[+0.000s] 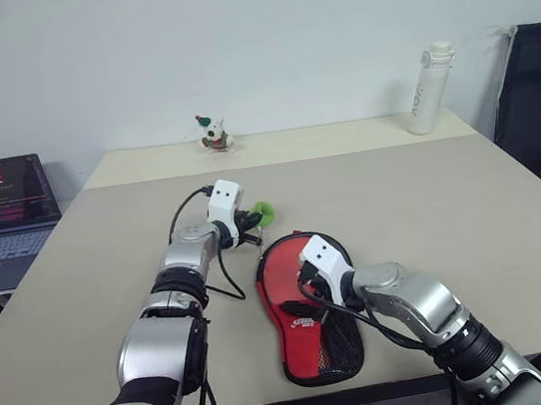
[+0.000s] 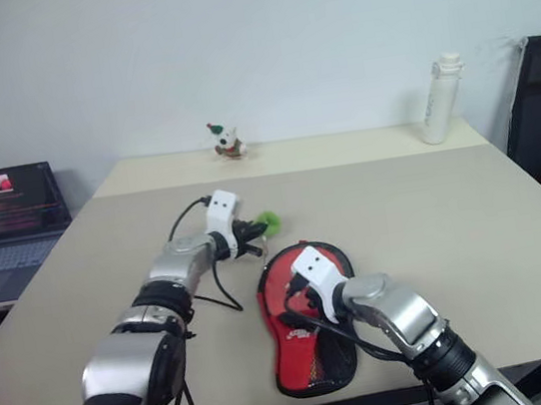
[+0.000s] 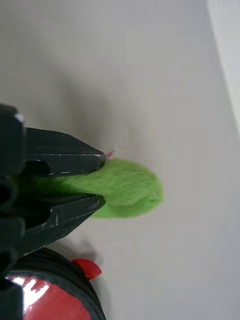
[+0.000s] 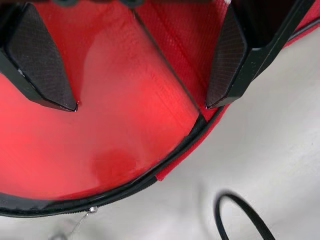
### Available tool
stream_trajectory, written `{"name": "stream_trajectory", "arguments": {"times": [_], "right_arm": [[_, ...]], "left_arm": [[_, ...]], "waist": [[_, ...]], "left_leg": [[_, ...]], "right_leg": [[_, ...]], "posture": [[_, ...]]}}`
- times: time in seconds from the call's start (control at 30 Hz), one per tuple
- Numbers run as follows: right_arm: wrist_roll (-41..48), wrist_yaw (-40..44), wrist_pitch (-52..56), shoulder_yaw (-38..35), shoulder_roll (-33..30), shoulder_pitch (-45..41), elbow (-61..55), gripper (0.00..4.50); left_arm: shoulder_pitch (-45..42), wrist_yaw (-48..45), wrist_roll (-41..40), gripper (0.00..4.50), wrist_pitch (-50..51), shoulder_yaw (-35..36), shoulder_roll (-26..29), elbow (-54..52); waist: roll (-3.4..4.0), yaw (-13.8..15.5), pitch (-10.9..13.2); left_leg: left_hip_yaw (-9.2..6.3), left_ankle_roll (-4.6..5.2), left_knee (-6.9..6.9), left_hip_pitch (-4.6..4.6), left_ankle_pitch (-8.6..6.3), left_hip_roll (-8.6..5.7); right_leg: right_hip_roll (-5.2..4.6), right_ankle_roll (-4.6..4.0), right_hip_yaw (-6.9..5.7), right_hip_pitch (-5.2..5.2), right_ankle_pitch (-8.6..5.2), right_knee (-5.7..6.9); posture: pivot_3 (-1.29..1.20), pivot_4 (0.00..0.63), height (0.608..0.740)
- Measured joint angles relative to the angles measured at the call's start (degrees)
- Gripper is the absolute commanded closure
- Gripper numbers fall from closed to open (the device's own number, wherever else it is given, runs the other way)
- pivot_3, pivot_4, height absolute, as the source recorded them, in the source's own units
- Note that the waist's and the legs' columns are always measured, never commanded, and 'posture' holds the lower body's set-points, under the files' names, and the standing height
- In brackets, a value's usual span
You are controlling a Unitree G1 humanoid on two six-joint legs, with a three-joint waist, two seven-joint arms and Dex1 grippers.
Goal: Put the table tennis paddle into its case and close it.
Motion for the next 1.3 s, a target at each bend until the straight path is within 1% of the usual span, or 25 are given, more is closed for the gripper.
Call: {"name": "stream_trajectory", "arguments": {"times": [0.23,0.37,0.53,0.87,1.13,1.3], "right_arm": [[-0.7,-0.2,0.5,0.0,0.7,2.4,-2.6,0.00],[-0.9,-0.4,1.8,0.3,0.9,3.9,-5.0,0.00],[-1.1,-0.8,3.3,1.3,0.9,6.3,-8.4,0.00],[-1.1,-2.6,4.7,1.6,1.5,8.6,-11.3,0.00],[-1.1,-3.1,4.9,1.5,1.5,8.9,-11.6,0.00],[-1.1,-3.2,4.9,1.5,1.6,8.9,-11.6,0.00]], "left_arm": [[-1.4,7.2,5.2,4.48,-6.7,-1.8,-4.5,6.0],[-2.0,9.1,8.0,4.48,-10.5,-2.8,-7.4,7.9],[-5.0,11.8,11.6,4.48,-13.2,-4.6,-9.7,9.4],[-6.1,13.2,18.6,4.48,-20.0,-8.8,-14.9,10.8],[-7.6,12.8,19.4,4.48,-22.1,-8.9,-19.1,10.9],[-7.6,8.2,18.4,4.48,-22.4,-7.5,-19.6,10.9]], "waist": [[-0.04,0.0,0.0],[-0.05,0.1,0.0],[-0.06,0.1,-0.1],[-0.08,0.3,-0.2],[-0.09,0.4,-0.2],[-0.08,0.3,-0.2]], "left_leg": [[-0.01,0.00,0.03,0.01,0.00,-0.03],[0.00,-0.01,0.05,0.01,0.00,-0.05],[-0.02,0.00,0.09,0.02,0.00,-0.08],[-0.03,0.00,0.13,0.04,0.00,-0.09],[-0.06,0.00,0.14,0.04,0.00,-0.12],[-0.05,0.00,0.15,0.04,0.00,-0.12]], "right_leg": [[0.00,0.00,-0.01,0.01,0.00,0.02],[0.00,0.00,-0.01,0.02,0.00,0.04],[0.01,0.01,-0.02,0.03,-0.01,0.09],[0.02,0.01,-0.03,0.06,-0.01,0.15],[0.03,0.04,-0.05,0.09,-0.03,0.15],[0.04,0.04,-0.05,0.09,-0.03,0.15]], "posture": [[0.00,0.150,0.740],[0.00,0.150,0.740],[0.00,0.150,0.740],[0.00,0.150,0.740],[0.00,0.150,0.740],[0.00,0.150,0.740]]}}
